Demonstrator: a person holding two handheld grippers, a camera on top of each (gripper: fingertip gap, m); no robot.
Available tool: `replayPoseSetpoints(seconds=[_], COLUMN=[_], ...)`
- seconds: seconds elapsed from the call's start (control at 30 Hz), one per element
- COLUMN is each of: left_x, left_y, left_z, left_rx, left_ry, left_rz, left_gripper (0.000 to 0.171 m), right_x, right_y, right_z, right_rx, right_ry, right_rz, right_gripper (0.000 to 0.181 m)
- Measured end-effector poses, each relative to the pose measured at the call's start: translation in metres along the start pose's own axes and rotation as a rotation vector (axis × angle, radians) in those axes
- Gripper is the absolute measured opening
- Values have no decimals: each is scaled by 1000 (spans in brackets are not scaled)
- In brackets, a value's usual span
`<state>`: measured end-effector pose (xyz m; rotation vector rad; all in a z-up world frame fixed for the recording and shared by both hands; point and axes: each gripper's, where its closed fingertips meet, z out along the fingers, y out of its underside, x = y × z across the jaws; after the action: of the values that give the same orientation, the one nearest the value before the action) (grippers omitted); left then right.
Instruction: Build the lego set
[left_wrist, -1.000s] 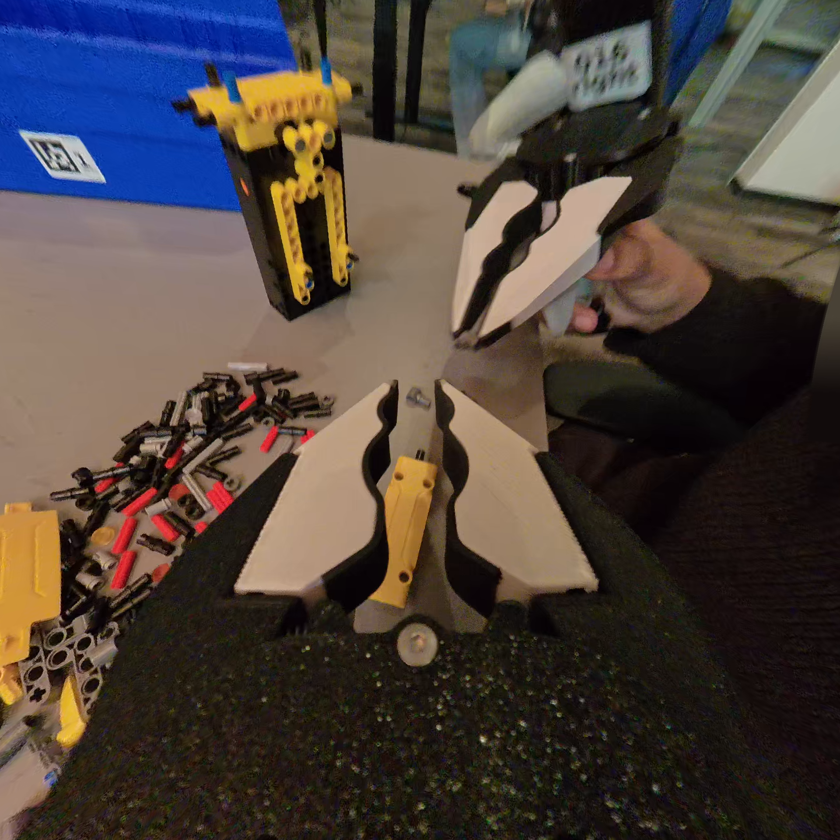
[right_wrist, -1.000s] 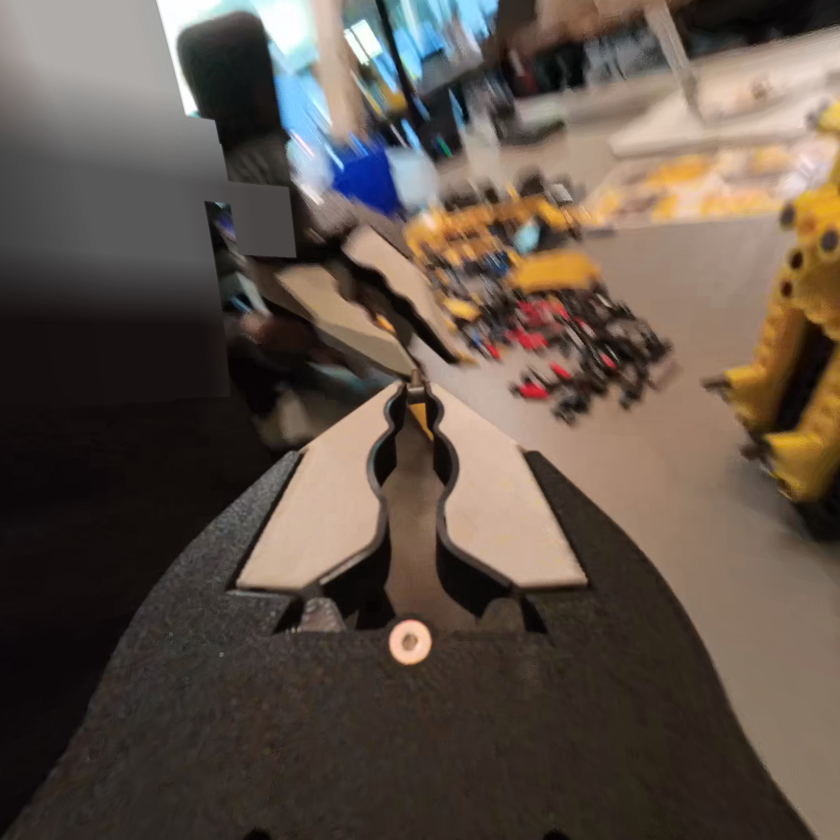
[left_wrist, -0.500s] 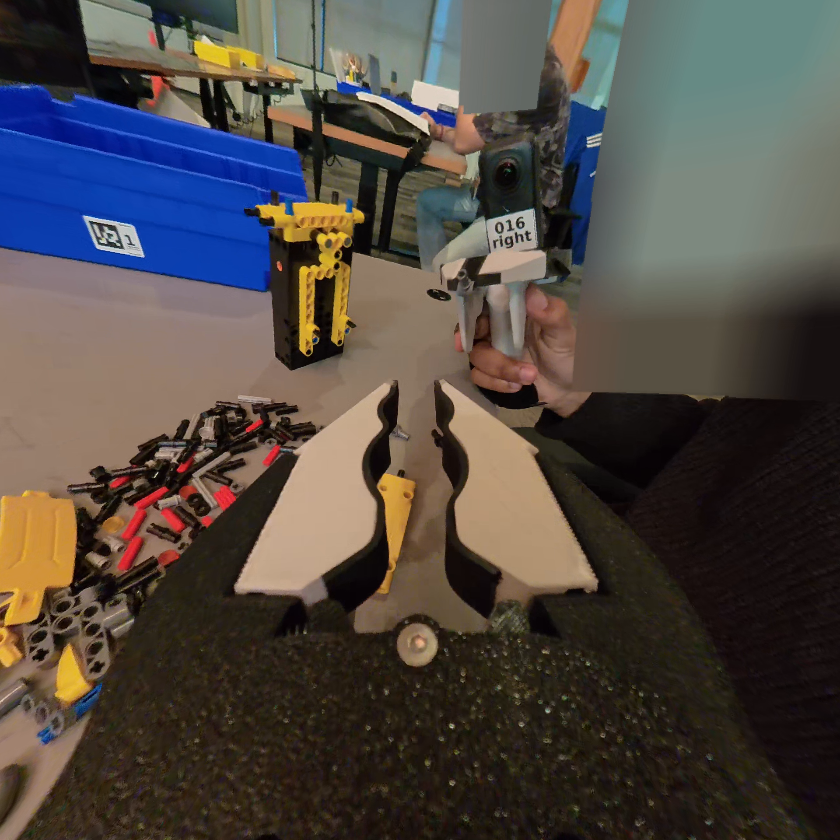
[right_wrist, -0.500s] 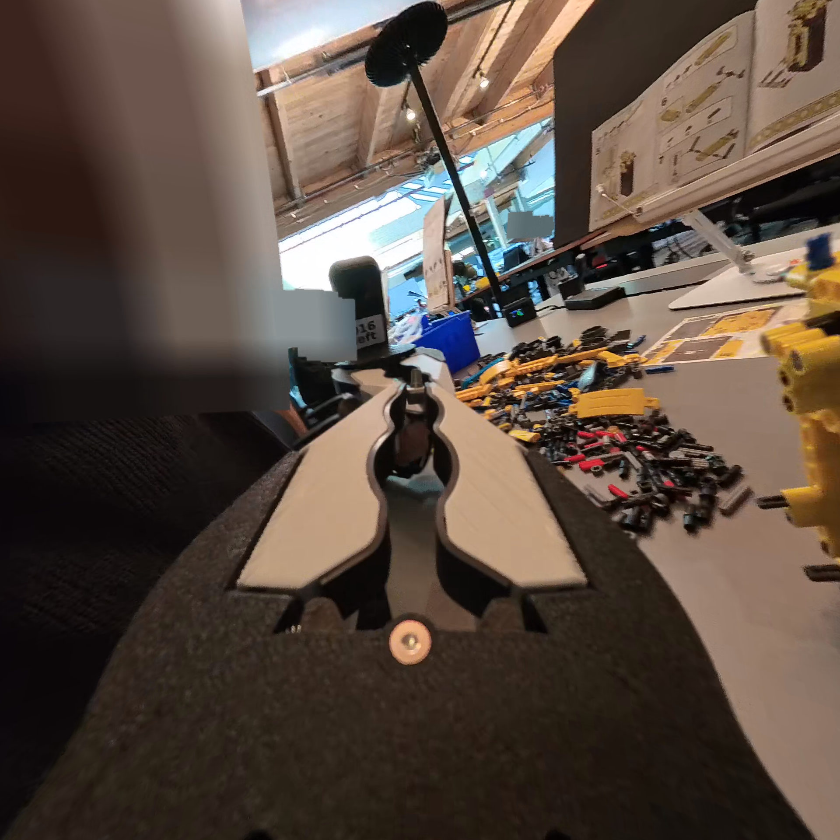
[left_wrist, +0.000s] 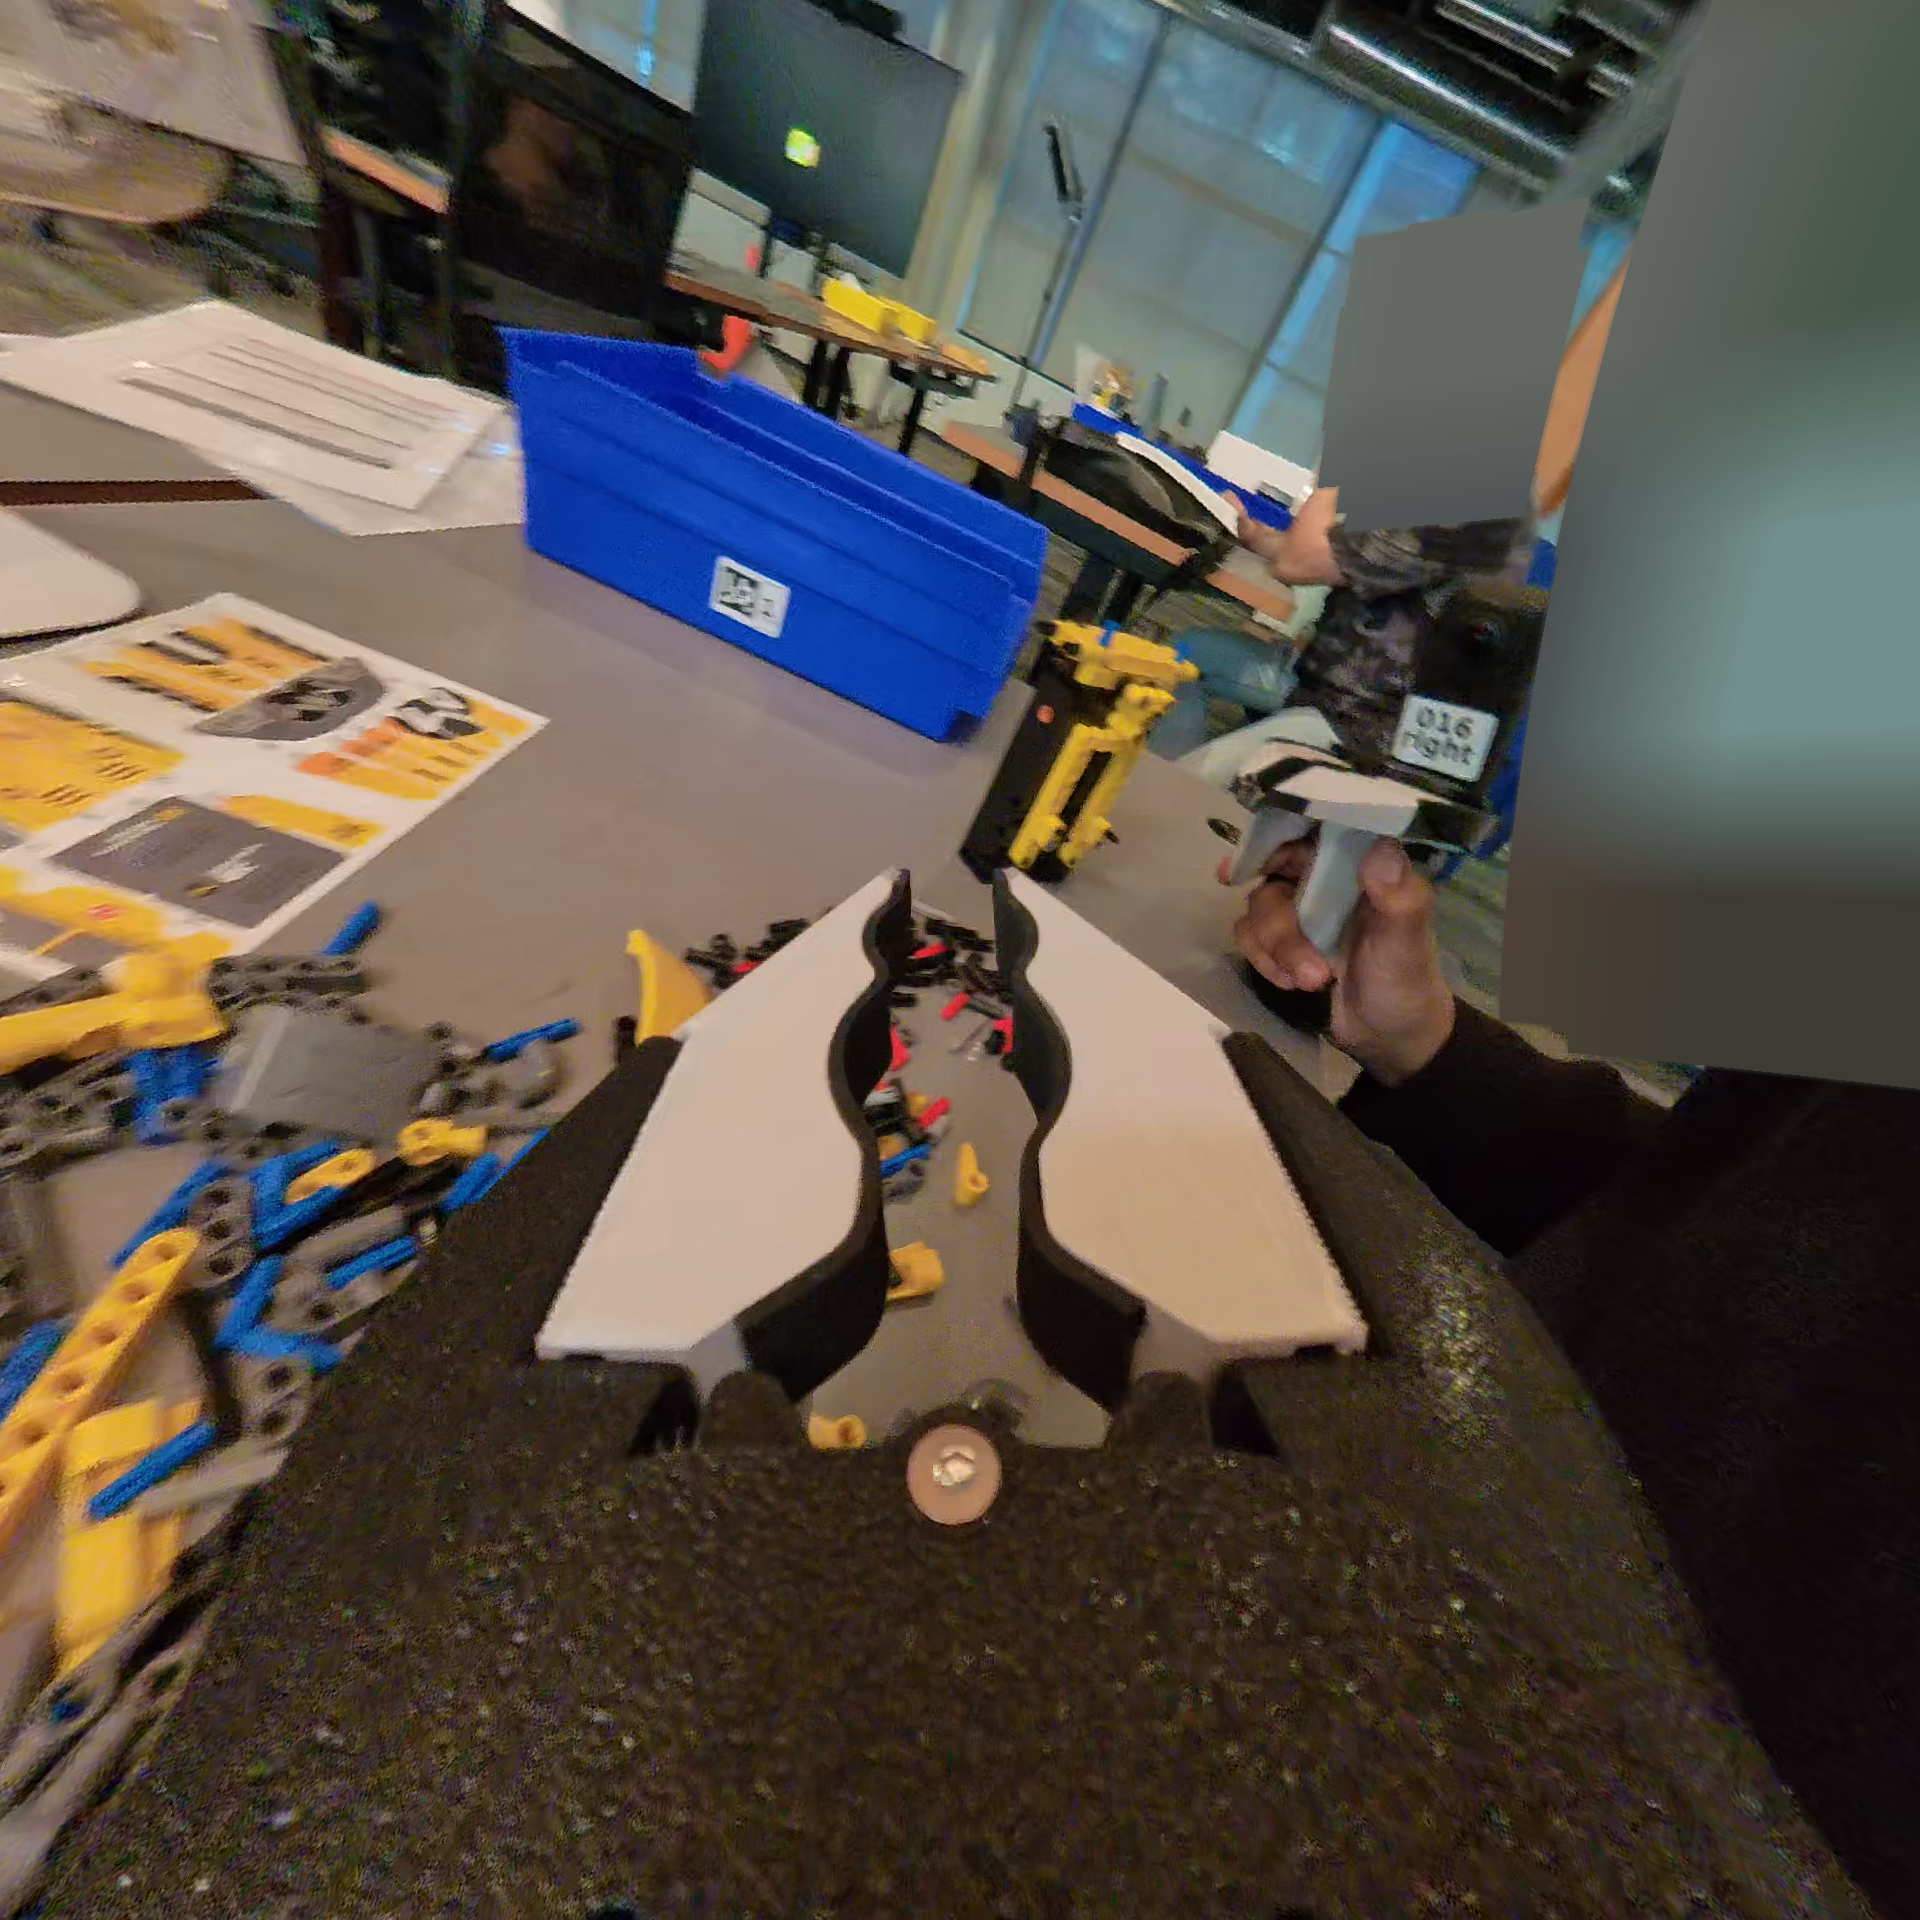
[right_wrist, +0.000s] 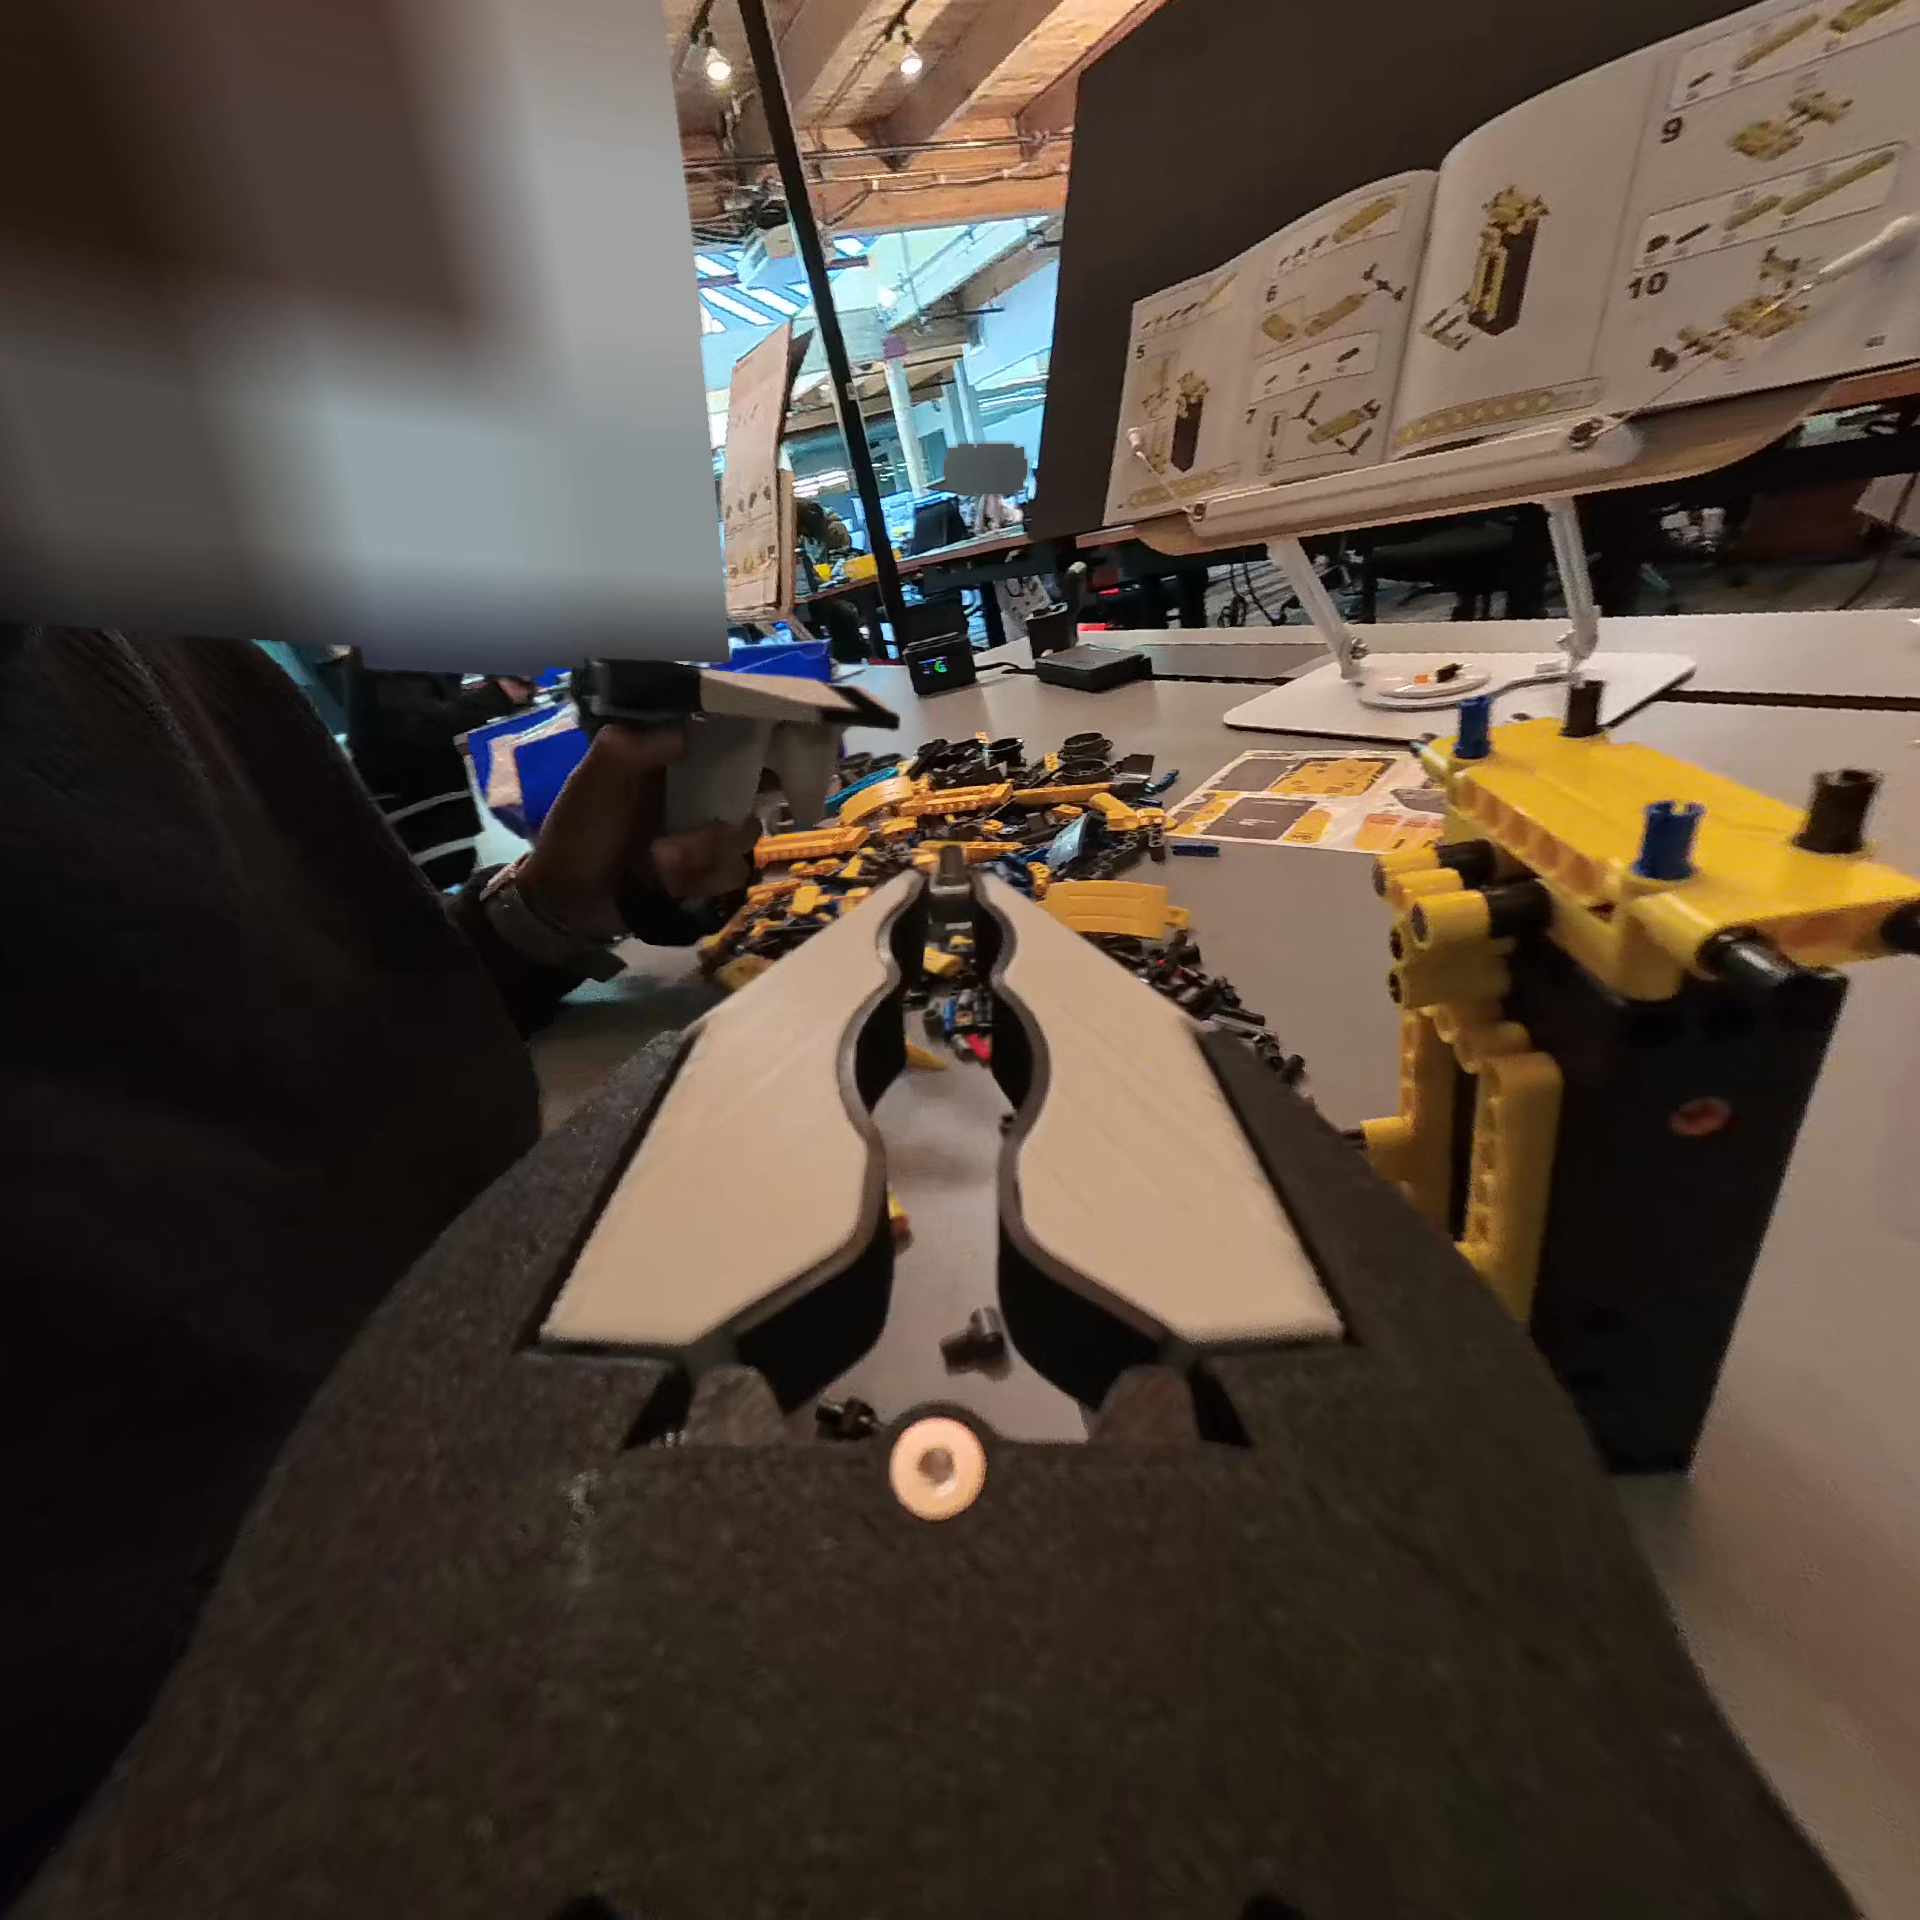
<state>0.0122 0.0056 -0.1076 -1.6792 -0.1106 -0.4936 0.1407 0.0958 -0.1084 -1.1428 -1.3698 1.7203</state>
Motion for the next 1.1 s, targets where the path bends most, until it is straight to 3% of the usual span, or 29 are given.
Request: replayPoseSetpoints(seconds=[0.13,0.27,0.6,1.1], left_x=[-25,-37,-57,-63], left_y=[-14,-26,-14,-5], left_z=[-23,-44,-44,-40], left_rx=[82,172,77,35], left_ry=[-62,-179,-320,-334], left_rz=[-73,-8,87,68], left_gripper=[15,15,15,15], right_x=[16,29,47,50], right_y=[-1,1,17,9], right_z=[0,1,8,2], right_rx=[1,-20,-130,-81], right_ry=[109,208,309,342], right_rz=[-24,-41,-24,-30], right_gripper=[7,7,7,7])
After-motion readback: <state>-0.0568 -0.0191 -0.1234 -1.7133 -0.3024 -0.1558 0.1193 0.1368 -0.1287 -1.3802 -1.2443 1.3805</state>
